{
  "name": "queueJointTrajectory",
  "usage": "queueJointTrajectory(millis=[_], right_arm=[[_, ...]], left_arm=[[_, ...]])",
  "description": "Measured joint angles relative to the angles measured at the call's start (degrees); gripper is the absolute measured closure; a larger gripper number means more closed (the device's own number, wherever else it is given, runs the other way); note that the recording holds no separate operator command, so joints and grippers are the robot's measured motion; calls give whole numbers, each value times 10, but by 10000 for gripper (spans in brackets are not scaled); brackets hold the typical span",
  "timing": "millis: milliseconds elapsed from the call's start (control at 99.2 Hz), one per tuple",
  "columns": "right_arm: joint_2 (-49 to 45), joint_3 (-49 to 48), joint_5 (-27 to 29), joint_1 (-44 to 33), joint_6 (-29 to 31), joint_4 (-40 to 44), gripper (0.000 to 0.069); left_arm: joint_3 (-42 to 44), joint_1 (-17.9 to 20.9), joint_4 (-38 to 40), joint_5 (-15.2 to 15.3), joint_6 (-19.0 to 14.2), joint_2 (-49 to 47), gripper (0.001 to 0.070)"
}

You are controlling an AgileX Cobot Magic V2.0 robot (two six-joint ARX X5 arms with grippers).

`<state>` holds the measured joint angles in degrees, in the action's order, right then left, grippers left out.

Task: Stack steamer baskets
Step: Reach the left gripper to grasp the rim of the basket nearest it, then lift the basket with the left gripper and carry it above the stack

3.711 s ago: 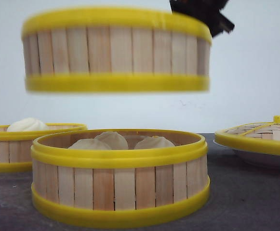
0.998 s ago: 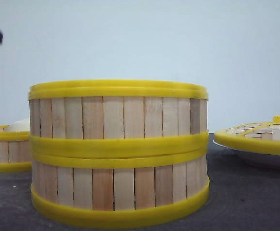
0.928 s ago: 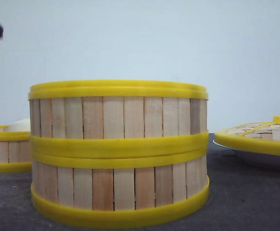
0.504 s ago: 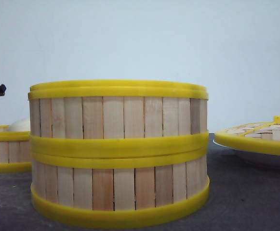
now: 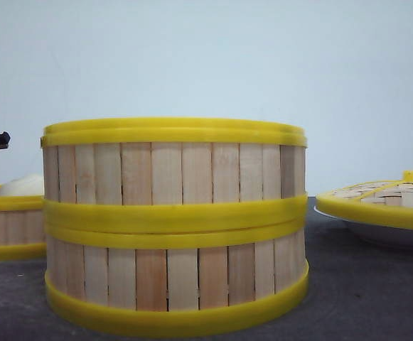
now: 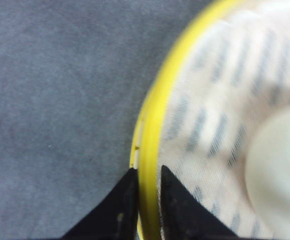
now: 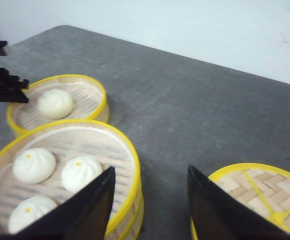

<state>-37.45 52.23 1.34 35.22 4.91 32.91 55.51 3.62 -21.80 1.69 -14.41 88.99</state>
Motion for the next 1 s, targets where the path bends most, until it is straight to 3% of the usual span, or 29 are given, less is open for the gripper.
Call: queueJointTrajectory(millis=[262, 494, 565, 766, 998], right_arm=[[0, 0, 2, 0, 0, 0, 415], [0, 0, 2, 0, 0, 6, 415], [0, 0, 2, 0, 0, 7, 415], [0, 0, 2, 0, 0, 7, 415], [0, 0, 2, 0, 0, 7, 415]], left_arm=[[45, 0, -35, 0, 1, 3, 679], [150, 16, -118, -5, 5, 5, 679], [187, 24, -142, -22, 5, 5, 679], [256, 21, -189, -108, 9, -8, 679], [256, -32, -234, -127, 34, -92, 679]])
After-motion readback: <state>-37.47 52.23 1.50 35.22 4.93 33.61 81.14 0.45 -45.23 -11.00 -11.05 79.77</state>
